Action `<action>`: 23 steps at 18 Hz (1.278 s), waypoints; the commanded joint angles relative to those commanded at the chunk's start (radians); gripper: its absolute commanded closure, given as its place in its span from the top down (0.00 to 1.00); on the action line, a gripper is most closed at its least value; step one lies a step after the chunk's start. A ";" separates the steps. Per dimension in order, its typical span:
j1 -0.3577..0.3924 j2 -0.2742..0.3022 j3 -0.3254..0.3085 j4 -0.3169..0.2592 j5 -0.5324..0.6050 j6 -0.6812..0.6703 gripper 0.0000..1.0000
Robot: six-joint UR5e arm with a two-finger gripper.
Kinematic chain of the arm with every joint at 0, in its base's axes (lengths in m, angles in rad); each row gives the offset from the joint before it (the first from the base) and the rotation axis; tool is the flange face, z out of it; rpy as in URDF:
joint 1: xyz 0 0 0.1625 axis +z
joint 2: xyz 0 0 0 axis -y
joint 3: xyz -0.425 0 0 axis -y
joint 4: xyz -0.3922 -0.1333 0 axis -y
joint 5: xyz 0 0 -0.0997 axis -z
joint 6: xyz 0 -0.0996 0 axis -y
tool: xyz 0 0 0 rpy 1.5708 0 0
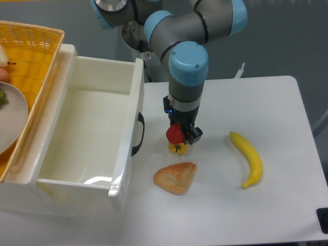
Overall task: Place the red pepper in the upper white drawer
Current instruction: 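Close the gripper on the red bell pepper and lift it, then carry the red pepper up and over into the open white drawer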
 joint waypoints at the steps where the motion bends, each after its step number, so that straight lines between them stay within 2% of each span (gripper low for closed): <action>1: 0.000 0.000 0.000 0.000 -0.005 0.000 0.51; 9: 0.040 0.017 0.008 -0.003 -0.076 -0.011 0.51; 16: 0.080 0.051 0.011 -0.041 -0.112 -0.015 0.51; 23: 0.086 0.063 0.021 -0.040 -0.192 -0.129 0.51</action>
